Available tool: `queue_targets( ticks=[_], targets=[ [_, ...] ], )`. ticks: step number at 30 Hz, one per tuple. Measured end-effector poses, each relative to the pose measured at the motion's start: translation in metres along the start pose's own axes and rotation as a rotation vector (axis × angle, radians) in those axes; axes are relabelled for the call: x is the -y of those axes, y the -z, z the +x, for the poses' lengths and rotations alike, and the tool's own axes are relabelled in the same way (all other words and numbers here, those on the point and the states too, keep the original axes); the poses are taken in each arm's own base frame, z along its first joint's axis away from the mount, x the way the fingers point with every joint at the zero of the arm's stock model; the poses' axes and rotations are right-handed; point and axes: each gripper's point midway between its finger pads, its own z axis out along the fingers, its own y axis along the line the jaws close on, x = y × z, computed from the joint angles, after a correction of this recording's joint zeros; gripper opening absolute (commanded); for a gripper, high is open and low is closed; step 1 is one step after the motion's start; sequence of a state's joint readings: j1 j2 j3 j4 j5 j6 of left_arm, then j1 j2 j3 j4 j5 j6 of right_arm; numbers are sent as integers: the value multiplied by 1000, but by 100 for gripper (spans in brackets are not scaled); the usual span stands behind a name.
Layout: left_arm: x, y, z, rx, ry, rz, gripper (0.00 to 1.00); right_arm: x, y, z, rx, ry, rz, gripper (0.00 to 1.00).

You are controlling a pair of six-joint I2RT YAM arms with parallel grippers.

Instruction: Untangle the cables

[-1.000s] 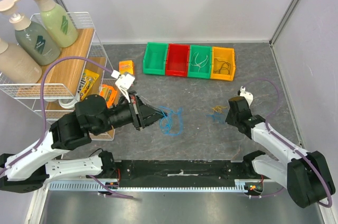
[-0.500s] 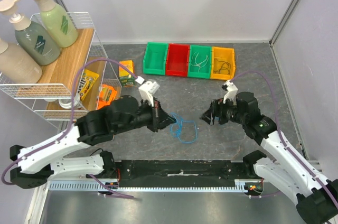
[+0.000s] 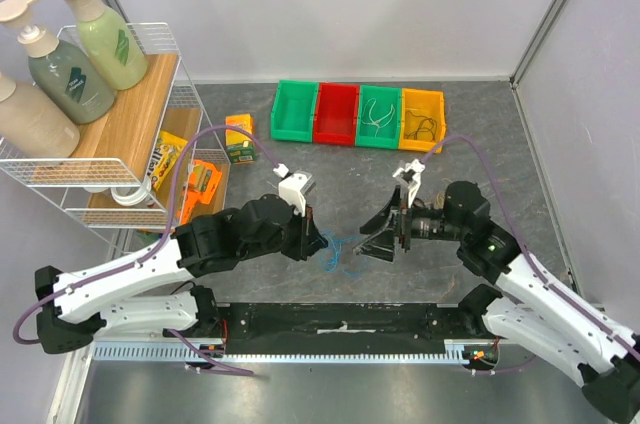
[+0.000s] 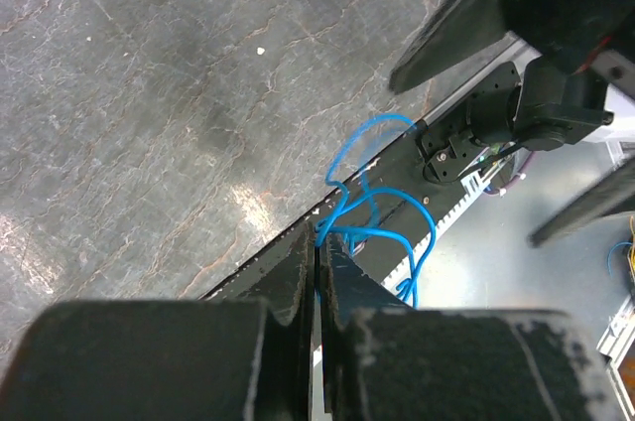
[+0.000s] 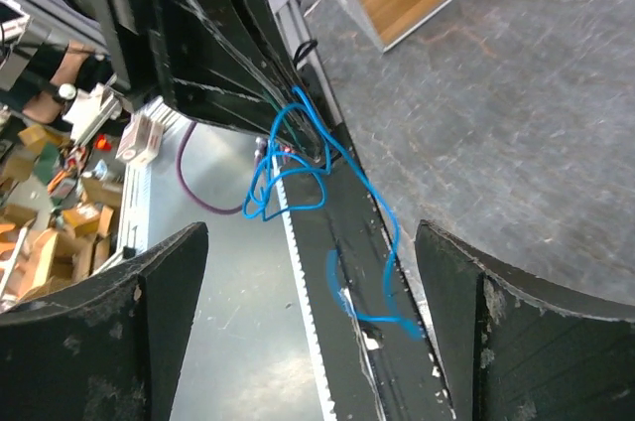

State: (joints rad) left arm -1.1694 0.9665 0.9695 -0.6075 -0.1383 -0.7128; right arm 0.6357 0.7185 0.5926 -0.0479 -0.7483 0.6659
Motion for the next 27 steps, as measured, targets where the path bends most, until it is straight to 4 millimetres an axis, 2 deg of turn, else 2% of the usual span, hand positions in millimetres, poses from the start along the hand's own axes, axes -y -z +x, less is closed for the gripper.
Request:
queue_targets(
  ticks=[6,11,12,13,15,16,17,21,24,27],
  targets=[
    [1,12,-7,42,9,23,2,0,-21,29,-109,-51,-4,78],
    [3,17,-9,54,14,34,2,19,-24,48,-152,-52,115,76],
    [3,17,-9,53,14,35,2,24,-24,50,-152,-52,137,71],
    [3,17,-9,53,14,35,2,27,-24,51,-151,-52,152,58],
    [3,17,-9,53,14,36,2,33,-25,54,-148,-52,175,20],
    [3,17,-9,52,14,37,3,35,-25,55,-145,-54,186,7],
    [3,17,-9,51,14,37,9,36,-25,54,-139,-58,195,1],
    [4,17,-6,37,13,45,45,41,-24,47,-110,-56,245,0],
    [2,18,-1,19,10,37,55,31,-24,25,-80,-5,245,0],
    [0,22,1,15,11,37,58,-7,-24,-21,-14,84,159,0]
  ],
)
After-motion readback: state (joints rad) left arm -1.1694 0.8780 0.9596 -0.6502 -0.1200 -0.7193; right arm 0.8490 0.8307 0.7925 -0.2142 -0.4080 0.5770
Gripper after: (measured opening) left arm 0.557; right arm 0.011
